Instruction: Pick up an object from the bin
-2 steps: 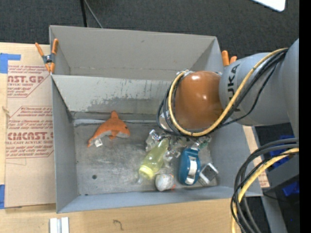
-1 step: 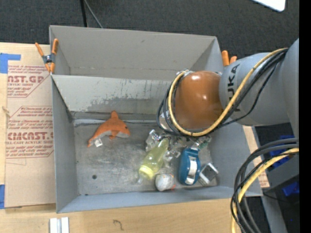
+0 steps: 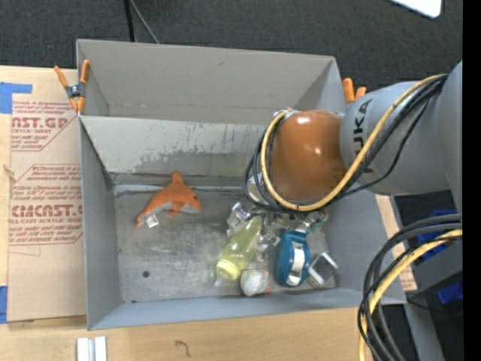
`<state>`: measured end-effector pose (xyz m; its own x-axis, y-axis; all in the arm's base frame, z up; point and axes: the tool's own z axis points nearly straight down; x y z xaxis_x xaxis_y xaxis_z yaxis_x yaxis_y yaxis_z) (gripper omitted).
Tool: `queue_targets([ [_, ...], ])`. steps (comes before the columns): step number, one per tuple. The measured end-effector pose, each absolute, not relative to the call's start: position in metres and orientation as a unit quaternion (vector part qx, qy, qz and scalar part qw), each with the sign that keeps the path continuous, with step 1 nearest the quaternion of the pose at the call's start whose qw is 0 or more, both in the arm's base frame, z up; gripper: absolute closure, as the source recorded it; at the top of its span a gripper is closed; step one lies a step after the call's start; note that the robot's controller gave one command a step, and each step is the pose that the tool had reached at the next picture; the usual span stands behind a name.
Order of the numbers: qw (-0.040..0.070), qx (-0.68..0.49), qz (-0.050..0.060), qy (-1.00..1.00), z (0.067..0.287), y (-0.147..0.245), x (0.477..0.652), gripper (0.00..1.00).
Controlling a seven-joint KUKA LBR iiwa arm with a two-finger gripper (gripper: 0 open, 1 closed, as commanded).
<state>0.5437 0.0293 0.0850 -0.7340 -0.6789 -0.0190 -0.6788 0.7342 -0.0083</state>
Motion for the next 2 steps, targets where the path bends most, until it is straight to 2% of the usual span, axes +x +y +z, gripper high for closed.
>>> queue_targets([
  [1,0.001,-0.364,0.002,0.931,0.1,0.029,0.54,1.0],
  [2,0.0,-0.364,0.001,0.931,0.12,0.029,0.54,1.0],
])
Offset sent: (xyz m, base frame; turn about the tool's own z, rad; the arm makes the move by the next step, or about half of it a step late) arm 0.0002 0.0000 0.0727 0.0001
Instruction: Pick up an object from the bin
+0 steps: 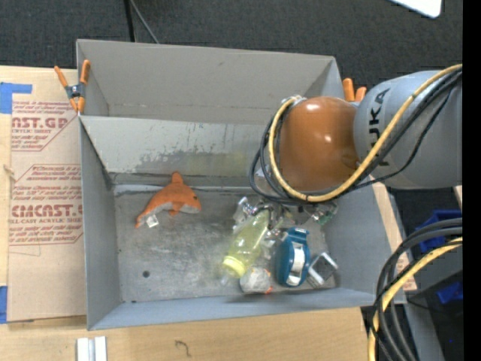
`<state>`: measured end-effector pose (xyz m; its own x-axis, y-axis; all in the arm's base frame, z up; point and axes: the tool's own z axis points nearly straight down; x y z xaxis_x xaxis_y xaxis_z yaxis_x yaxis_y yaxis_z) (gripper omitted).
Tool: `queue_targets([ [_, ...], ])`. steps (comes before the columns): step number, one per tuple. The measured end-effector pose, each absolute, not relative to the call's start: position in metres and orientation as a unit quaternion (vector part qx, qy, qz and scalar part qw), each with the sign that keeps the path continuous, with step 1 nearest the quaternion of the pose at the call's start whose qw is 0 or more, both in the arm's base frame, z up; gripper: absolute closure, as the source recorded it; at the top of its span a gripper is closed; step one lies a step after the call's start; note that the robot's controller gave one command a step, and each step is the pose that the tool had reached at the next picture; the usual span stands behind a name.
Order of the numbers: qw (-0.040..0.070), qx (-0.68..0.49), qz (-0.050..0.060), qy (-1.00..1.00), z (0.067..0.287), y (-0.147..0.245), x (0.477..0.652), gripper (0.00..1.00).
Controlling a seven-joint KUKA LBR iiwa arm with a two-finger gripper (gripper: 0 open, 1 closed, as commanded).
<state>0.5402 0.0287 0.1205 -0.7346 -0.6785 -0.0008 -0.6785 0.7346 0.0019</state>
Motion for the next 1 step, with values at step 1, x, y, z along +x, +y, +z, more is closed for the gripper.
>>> queue_targets([
  [1,0.002,-0.364,0.0,0.931,0.1358,0.0289,0.5409,1.0],
])
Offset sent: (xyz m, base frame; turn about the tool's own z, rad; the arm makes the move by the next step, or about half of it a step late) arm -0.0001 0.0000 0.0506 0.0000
